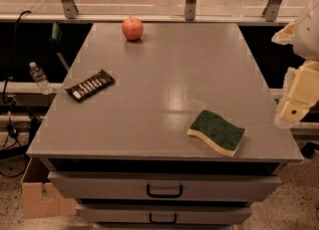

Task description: Pick apple

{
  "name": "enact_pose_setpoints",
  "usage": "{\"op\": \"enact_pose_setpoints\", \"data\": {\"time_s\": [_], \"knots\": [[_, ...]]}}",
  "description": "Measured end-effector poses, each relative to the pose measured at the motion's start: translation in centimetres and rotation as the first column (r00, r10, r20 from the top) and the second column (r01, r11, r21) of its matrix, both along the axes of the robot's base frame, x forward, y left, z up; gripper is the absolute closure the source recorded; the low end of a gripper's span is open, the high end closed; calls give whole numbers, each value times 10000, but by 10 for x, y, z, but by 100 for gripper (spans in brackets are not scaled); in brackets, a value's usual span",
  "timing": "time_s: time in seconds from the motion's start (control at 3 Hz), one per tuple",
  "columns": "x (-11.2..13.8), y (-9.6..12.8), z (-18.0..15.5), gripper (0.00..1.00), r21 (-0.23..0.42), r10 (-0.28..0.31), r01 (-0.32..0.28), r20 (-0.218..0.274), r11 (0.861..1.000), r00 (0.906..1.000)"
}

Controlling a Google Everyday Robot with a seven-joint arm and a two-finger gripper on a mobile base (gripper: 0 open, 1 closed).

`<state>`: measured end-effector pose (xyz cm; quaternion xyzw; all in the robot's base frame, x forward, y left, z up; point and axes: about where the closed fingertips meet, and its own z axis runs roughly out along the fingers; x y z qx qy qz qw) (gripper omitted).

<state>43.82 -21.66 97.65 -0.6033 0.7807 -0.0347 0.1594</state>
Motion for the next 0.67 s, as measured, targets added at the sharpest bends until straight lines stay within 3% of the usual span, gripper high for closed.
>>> {"op": "enact_pose_setpoints", "data": {"time_s": [0.33,0.67], "knots": [[0,0,0,0,0,0,0,2,10000,10000],[32,17,-5,0,447,370,-390,444,9982,9983]]}}
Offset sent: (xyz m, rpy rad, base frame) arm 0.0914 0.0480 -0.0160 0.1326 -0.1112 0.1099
